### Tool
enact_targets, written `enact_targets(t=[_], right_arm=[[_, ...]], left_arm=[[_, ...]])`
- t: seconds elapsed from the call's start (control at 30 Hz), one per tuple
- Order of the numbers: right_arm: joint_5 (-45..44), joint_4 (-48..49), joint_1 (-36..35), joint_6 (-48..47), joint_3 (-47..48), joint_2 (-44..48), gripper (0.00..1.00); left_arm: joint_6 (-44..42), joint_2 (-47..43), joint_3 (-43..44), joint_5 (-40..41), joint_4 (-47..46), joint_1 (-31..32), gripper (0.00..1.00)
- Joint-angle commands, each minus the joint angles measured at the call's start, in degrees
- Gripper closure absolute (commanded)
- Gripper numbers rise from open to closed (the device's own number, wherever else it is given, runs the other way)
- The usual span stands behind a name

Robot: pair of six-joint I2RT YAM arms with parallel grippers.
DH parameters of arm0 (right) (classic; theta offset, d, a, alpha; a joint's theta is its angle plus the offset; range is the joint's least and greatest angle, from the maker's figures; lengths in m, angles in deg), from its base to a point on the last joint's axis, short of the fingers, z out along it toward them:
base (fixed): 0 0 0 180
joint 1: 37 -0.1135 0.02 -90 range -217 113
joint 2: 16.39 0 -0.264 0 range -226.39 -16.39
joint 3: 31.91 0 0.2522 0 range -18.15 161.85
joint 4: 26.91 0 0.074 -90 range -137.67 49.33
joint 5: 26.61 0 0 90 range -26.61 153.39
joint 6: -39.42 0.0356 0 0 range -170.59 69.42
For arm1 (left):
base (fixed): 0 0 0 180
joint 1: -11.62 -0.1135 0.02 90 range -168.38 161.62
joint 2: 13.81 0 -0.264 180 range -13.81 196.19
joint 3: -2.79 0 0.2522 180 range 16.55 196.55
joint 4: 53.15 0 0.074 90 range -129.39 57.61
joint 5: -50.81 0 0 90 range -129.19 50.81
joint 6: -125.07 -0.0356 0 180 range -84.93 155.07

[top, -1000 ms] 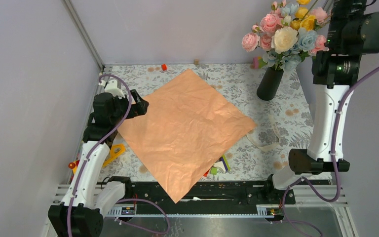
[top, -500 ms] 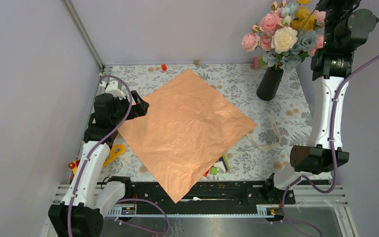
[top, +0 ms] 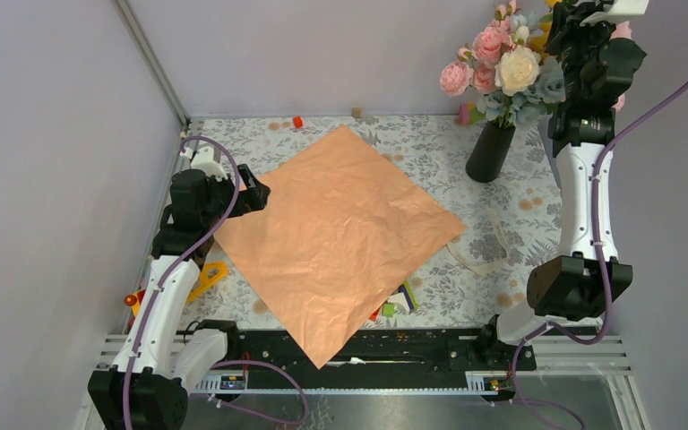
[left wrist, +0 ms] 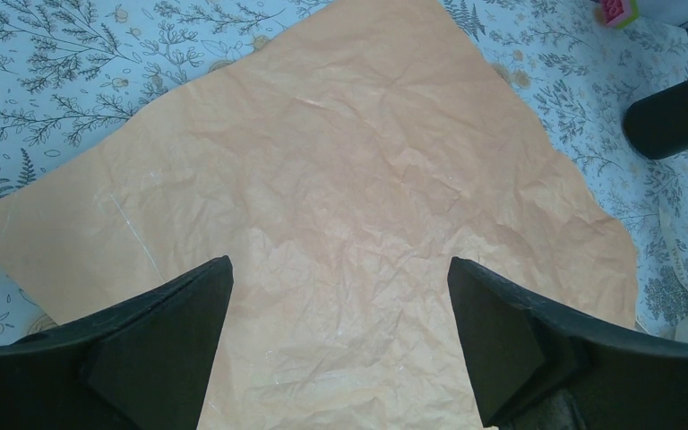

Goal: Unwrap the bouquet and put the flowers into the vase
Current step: Insert the fake flower into the vase.

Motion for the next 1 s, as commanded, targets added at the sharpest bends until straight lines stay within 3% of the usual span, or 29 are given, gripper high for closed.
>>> enact_targets(t=[0.0,0.27,0.97], right_arm=[[1.1,0.0,0.0,1.2,-1.4,1.3,1.00],[2.6,-1.7,0.0,1.1,-1.0,0.8,1.00],[1.3,6.4,0.0,2.6,-10.8,1.7,1.00]], left_arm=[[0.3,0.1,-0.1,-1.1,-2.6,-0.4,0.01],[0.6,0.1,-0.2,-1.7,-2.7,-0.4,0.01],[0.8,0.1,-0.4,-2.3,-2.7,-0.4,0.01]])
